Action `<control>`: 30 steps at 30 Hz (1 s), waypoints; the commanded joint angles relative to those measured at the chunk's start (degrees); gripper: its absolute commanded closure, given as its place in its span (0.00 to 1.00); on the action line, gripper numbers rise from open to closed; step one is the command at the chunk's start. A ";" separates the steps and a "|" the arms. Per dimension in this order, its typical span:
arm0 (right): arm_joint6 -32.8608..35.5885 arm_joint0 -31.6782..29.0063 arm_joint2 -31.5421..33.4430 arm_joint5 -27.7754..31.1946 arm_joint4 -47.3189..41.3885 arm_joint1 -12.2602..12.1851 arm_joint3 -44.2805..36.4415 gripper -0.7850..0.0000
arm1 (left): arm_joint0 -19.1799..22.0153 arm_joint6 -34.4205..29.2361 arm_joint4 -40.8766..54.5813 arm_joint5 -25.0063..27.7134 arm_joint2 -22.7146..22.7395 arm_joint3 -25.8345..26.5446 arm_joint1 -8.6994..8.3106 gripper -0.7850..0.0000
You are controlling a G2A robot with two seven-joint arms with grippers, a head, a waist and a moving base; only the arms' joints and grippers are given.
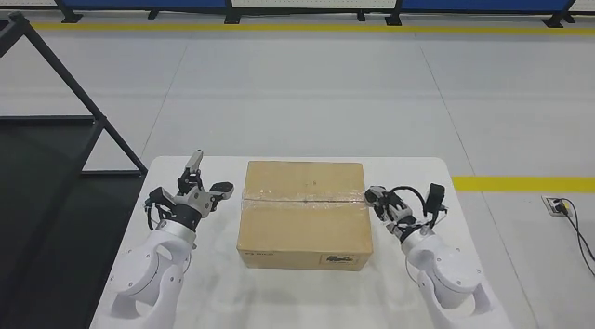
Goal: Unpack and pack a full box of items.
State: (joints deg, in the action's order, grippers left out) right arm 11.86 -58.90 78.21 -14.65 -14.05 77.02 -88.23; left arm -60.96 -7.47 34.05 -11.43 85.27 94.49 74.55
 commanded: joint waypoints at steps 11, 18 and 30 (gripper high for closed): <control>-1.23 -0.74 0.21 -0.21 0.94 -0.04 -0.30 1.00 | -0.44 0.24 -0.11 -0.19 0.03 0.59 -0.02 0.00; -0.75 -0.02 -0.45 -1.39 1.41 0.00 1.25 1.00 | -0.28 0.17 -0.33 -0.14 -0.14 0.53 -0.01 0.00; -0.05 0.53 -0.66 -2.20 0.86 0.06 3.14 1.00 | -0.15 0.49 -0.33 -0.32 -0.35 0.35 0.03 0.00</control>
State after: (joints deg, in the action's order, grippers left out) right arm 11.67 -58.38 77.58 -16.77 -13.20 77.08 -85.18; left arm -61.17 -7.03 33.70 -11.68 84.96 94.88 74.57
